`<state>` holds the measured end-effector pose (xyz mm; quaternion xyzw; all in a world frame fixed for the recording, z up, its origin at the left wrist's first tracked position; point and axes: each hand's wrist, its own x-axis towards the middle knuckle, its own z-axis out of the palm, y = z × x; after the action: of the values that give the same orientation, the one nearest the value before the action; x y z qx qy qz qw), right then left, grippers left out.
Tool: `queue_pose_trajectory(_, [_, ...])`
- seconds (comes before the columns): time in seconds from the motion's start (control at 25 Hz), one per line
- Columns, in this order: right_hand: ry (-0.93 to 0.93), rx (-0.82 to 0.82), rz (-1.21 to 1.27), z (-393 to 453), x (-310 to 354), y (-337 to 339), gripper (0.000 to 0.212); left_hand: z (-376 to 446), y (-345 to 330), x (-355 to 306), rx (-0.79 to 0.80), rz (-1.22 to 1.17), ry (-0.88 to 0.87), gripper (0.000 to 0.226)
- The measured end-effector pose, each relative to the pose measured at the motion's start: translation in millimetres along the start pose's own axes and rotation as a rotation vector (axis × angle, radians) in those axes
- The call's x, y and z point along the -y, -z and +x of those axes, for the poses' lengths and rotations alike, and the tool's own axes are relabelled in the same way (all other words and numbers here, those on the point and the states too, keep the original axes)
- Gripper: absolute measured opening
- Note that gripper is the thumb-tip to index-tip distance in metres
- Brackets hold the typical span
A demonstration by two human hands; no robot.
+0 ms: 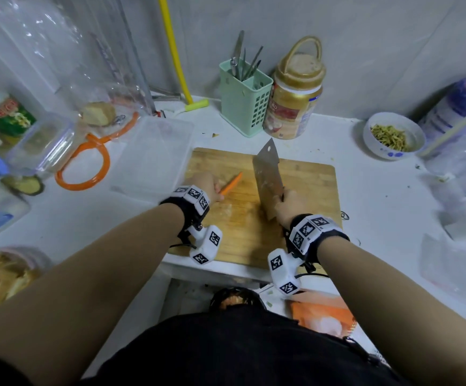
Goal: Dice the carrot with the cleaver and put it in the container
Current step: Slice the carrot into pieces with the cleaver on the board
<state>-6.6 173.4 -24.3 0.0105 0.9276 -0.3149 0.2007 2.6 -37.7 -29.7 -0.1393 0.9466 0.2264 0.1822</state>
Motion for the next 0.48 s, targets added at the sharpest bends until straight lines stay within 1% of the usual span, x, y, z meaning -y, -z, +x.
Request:
queue_pose_trajectory(0.2, [-0.003, -0.029, -0.038, 2.8, -3.0, 12.4, 0.029, 1.7, -3.4, -0.6, 0.050, 0.053, -0.020, 0.023])
queue_pose_trajectory(0.36, [0.001, -0.003, -0.032, 1.7, 1.5, 8.8, 0.029, 5.1, -1.6, -1.2, 0.098, 0.093, -0.051, 0.031])
queue_pose_trajectory(0.48, [0.022, 0.009, -0.032, 0.9, 6.6, 3.3, 0.027, 4.9, -2.3, -2.7, 0.083, 0.106, -0.092, 0.037])
